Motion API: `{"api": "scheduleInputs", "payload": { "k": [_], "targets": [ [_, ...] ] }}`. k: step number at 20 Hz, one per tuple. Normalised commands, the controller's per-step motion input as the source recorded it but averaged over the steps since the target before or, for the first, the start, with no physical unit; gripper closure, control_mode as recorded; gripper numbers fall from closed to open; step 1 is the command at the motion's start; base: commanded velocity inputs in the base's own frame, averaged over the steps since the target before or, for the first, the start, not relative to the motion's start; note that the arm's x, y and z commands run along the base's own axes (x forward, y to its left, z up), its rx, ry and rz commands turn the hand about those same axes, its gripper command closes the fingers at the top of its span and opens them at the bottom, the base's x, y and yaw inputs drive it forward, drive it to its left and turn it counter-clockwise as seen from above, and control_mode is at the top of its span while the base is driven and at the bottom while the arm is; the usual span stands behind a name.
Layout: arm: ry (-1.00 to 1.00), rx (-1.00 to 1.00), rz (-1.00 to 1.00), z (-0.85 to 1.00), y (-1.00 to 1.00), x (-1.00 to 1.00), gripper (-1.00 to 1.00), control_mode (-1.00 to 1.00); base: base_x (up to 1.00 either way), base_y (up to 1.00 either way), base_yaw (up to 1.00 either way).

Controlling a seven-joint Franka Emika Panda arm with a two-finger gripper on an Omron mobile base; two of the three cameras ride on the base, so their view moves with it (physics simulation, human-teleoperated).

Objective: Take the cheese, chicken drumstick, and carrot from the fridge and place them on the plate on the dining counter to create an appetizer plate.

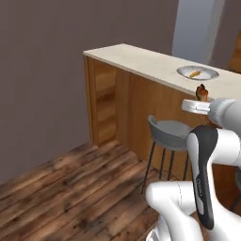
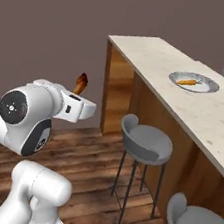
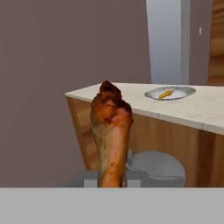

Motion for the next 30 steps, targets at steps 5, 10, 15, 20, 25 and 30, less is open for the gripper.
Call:
{"api": "scheduleInputs", "payload": {
  "k": [5,10,15,20,25,30],
  "targets": [
    [0.0,0.0,0.0,0.0,0.0,0.0,1.0,1.0,0.62,-0.38,-0.47],
    [0.0,0.0,0.0,0.0,0.0,0.0,1.0,1.0,0.57,-0.28,-0.49],
    [0.0,0.0,0.0,0.0,0.0,0.0,1.0,1.0,0.53,-0.03,-0.49],
    [0.0,0.0,0.0,0.0,0.0,0.0,1.0,1.0,0.28,0.31,-0.51],
    [0.0,0.0,0.0,0.0,0.0,0.0,1.0,1.0,0.08,0.62,-0.48],
    [0.0,0.0,0.0,0.0,0.0,0.0,1.0,1.0,0.11,0.95,-0.46]
  ]
}}
